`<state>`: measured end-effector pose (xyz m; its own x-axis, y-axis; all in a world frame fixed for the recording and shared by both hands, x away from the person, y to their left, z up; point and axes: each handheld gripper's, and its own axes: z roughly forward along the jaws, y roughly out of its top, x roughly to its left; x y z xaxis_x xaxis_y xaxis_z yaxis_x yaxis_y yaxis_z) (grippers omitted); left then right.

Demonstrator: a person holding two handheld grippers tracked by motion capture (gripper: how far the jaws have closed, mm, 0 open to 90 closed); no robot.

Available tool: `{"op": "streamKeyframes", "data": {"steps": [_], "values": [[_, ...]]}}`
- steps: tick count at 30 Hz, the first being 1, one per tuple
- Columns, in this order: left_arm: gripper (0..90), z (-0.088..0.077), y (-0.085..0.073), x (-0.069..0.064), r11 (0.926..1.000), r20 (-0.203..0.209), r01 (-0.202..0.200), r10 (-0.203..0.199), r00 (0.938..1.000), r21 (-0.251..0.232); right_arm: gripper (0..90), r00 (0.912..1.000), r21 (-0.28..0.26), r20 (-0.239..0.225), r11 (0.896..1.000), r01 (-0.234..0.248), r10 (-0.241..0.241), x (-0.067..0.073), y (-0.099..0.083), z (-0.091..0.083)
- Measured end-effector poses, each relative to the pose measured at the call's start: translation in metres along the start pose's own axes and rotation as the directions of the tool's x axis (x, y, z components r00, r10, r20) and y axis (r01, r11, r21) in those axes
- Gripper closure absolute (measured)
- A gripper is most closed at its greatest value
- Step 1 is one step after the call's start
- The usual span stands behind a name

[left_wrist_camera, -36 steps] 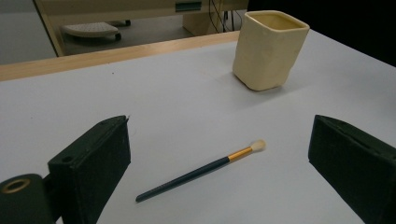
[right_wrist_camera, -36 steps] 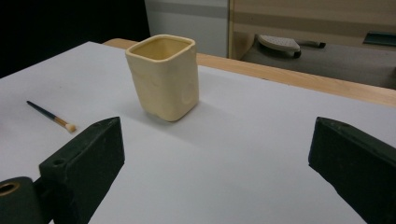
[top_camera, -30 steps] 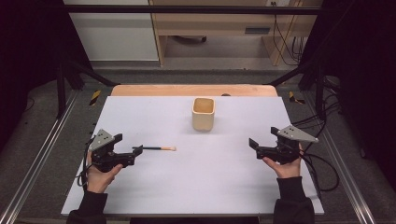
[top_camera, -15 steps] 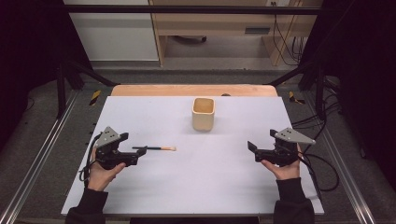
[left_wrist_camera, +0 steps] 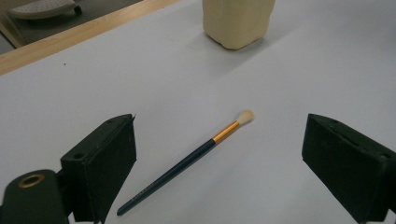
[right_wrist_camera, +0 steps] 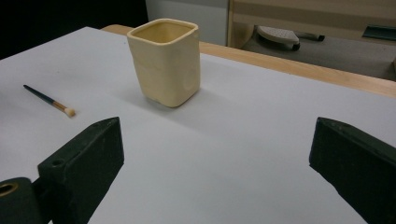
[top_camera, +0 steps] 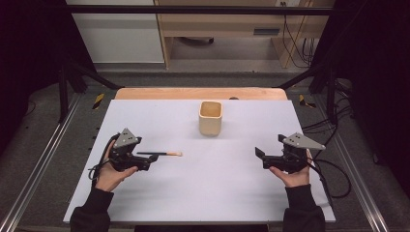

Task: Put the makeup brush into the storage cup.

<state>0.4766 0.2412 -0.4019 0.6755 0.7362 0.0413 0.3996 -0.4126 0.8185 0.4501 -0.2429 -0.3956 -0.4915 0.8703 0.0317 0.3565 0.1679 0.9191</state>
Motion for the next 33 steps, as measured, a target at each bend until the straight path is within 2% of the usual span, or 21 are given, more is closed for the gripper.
{"op": "streamKeyframes", "data": {"steps": [8, 12, 18, 23, 27, 31, 33], "values": [[13.1, 0.014, 0.005, 0.006, 0.9981, 0.003, -0.034, 0.034, 0.9994, 0.052, 3.3, 1.0000, 0.007, 0.000, 1.000, 0.001, -0.001, 0.000, 0.000, 0.001], [14.5, 0.024, 0.004, 0.008, 0.9962, 0.019, -0.048, 0.047, 0.9987, 0.072, 3.3, 1.0000, 0.006, -0.003, 1.000, -0.001, 0.001, 0.000, 0.000, 0.000], [15.6, 0.039, 0.001, 0.006, 0.9884, 0.025, -0.095, 0.092, 0.9954, 0.119, 3.3, 1.0000, 0.014, -0.005, 1.000, 0.001, -0.001, 0.001, -0.001, 0.003], [21.5, 0.058, -0.004, 0.005, 0.9780, 0.037, -0.124, 0.119, 0.9922, 0.168, 3.2, 1.0000, 0.021, -0.008, 1.000, 0.005, -0.004, 0.003, -0.002, 0.005], [26.0, 0.066, -0.007, 0.006, 0.9747, 0.038, -0.127, 0.122, 0.9917, 0.183, 3.2, 1.0000, 0.025, -0.006, 1.000, 0.004, -0.004, 0.003, -0.003, 0.006], [32.7, 0.076, -0.012, 0.010, 0.9682, 0.017, -0.131, 0.130, 0.9914, 0.213, 3.1, 0.9999, 0.029, -0.010, 1.000, 0.007, -0.007, 0.003, -0.004, 0.007], [37.0, 0.077, -0.013, 0.011, 0.9680, 0.015, -0.132, 0.132, 0.9911, 0.213, 3.1, 1.0000, 0.029, -0.005, 1.000, 0.007, -0.006, 0.003, -0.004, 0.007]]}}
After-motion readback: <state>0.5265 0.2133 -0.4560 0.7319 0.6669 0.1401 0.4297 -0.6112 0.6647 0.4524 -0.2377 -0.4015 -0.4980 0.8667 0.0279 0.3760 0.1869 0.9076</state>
